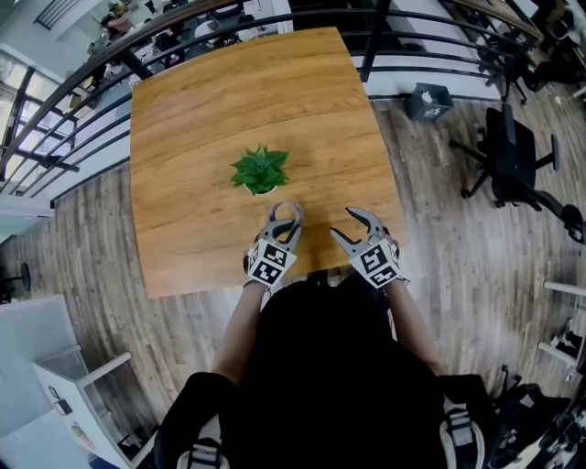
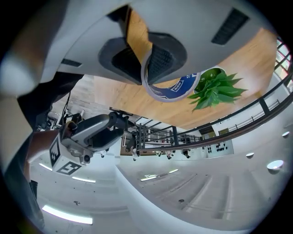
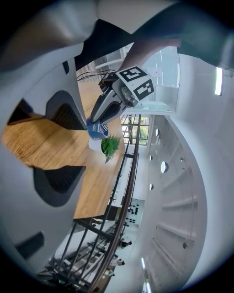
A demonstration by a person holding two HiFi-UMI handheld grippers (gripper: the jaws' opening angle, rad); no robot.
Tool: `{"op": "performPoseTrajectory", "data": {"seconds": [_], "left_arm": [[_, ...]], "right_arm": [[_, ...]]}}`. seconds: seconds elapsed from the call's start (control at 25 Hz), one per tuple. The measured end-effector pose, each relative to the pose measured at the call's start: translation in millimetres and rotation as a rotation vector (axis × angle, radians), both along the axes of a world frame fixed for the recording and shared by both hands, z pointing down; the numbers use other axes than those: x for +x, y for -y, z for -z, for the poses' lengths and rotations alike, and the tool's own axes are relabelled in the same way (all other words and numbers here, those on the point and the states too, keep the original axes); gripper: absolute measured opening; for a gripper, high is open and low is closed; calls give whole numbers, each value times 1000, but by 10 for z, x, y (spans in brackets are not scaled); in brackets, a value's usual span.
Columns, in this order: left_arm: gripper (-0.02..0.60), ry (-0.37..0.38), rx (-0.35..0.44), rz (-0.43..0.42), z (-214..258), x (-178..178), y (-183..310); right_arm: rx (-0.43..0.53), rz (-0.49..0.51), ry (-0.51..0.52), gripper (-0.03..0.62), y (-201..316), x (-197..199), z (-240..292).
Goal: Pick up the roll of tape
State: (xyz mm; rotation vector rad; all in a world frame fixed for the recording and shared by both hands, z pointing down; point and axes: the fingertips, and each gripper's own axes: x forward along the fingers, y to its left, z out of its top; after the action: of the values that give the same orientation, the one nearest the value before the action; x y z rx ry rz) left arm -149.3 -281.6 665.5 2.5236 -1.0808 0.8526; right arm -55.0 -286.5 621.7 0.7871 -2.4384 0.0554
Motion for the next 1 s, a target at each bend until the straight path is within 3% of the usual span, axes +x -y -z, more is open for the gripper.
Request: {"op": "performPoseTrajectory", "data": {"seconds": [0.52,0.68,1.0], "left_arm": [[58,-64,144,50,685,33,164],[58,-132,155,94,862,44,171],[58,-178,195,207,1092,21,117]], "right_arm": [[46,14,64,268,229,-52,301],[52,38,73,269,264,-35,352],[53,100,103,270,273,-23,440]]}}
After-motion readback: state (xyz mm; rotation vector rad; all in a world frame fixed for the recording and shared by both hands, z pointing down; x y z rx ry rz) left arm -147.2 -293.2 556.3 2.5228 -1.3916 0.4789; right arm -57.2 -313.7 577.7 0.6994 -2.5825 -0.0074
